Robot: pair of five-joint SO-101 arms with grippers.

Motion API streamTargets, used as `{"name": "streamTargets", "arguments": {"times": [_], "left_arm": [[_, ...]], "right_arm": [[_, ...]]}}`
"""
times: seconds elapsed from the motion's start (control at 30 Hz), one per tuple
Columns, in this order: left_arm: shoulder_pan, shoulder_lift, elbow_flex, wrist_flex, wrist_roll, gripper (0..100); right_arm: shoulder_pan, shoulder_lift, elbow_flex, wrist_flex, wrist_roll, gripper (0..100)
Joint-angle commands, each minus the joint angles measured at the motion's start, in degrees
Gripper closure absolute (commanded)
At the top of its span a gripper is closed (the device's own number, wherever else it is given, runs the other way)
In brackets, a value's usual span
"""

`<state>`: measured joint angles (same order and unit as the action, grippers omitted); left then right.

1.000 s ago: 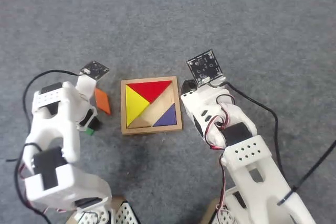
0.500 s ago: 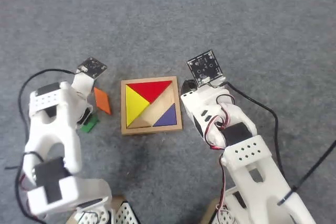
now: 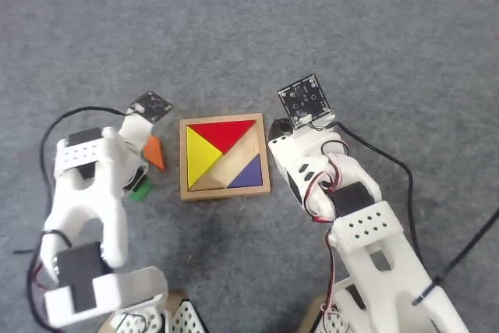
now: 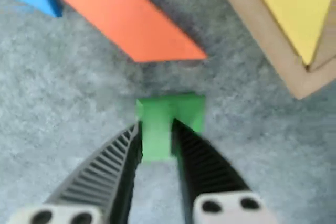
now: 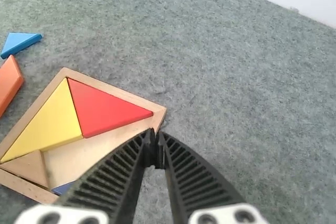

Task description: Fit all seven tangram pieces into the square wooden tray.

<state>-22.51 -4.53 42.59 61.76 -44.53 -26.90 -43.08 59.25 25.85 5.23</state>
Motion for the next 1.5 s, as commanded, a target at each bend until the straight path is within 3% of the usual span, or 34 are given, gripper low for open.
{"name": "streamTargets", "arguments": {"times": [0.0,0.23,0.5,0.63,1.0,1.47], "left_arm": [[1.41,-0.7,0.4,0.62,0.97,92],[1.23,-0.7,0.31,0.62,2.64,93],[-2.02,-0.62,-0.04,0.44,2.46,80],[-1.93,2.02,0.4,-1.41,-2.73,74],[-7.03,19.43,-15.78,3.52,-3.08,74],[-5.1,11.52,-7.34,0.97,-7.38,87]], "right_arm": [[0.66,-0.48,-2.29,-0.57,0.62,99.0],[0.66,-0.48,-2.29,-0.57,0.62,99.0],[0.66,-0.48,-2.29,-0.57,0.62,99.0],[0.66,-0.48,-2.29,-0.57,0.62,99.0],[0.57,-0.48,-2.29,-0.57,0.53,99.0],[0.57,-0.48,-2.29,-0.57,0.53,99.0]]}}
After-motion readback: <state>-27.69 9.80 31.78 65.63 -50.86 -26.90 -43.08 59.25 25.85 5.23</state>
